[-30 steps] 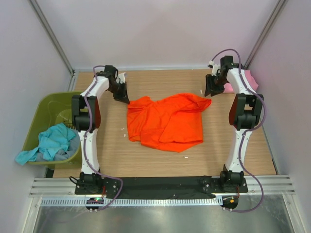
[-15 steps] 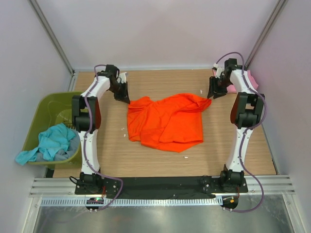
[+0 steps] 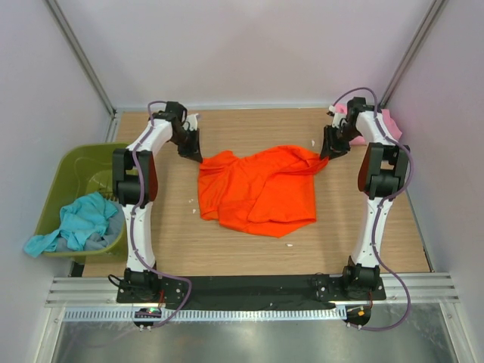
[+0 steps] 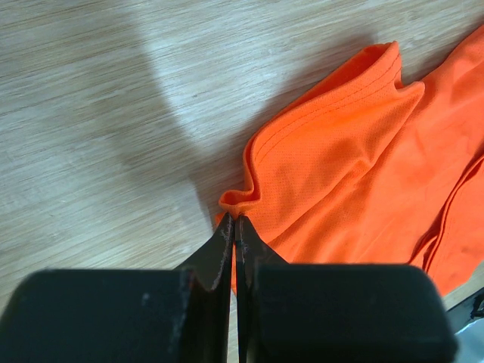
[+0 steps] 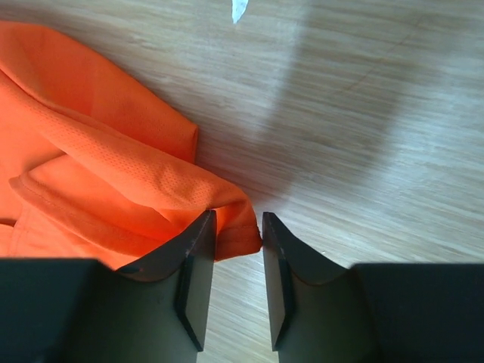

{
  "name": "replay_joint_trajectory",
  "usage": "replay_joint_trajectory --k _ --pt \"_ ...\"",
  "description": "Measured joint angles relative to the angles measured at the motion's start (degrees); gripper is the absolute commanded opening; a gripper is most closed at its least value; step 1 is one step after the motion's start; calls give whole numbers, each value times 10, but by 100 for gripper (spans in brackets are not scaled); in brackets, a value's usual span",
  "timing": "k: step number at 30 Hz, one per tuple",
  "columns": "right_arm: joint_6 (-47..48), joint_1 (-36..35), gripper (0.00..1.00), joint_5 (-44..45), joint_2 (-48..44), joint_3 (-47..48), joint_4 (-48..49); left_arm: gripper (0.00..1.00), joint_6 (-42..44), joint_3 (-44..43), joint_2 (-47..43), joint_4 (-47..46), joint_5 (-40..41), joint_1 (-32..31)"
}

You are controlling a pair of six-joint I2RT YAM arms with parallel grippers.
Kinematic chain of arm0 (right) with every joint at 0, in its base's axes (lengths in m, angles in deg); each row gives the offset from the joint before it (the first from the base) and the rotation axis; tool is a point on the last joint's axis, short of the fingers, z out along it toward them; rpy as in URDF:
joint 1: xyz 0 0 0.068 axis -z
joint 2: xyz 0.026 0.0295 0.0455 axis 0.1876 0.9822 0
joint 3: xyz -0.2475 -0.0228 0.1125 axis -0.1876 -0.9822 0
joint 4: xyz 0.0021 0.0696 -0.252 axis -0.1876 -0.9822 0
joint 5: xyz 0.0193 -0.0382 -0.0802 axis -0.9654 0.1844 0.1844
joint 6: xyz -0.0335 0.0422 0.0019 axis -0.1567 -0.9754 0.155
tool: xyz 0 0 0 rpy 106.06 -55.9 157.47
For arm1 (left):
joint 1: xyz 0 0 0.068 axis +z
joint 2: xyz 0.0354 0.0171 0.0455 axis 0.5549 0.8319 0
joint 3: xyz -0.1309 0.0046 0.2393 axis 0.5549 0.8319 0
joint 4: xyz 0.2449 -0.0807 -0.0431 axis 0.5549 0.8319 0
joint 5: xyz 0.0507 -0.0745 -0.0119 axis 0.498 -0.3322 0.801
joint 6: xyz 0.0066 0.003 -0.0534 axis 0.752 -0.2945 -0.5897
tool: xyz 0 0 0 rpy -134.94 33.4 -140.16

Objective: Fold and stack the t-shirts
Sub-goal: Flatten the tshirt out

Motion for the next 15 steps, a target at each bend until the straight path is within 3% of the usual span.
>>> replay_joint_trajectory --k 5,15 --pt "4 0 24 -6 0 -19 -3 0 0 0 0 0 0 -2" --pt "9 0 14 -2 -19 -22 -5 0 0 -1 0 0 1 -3"
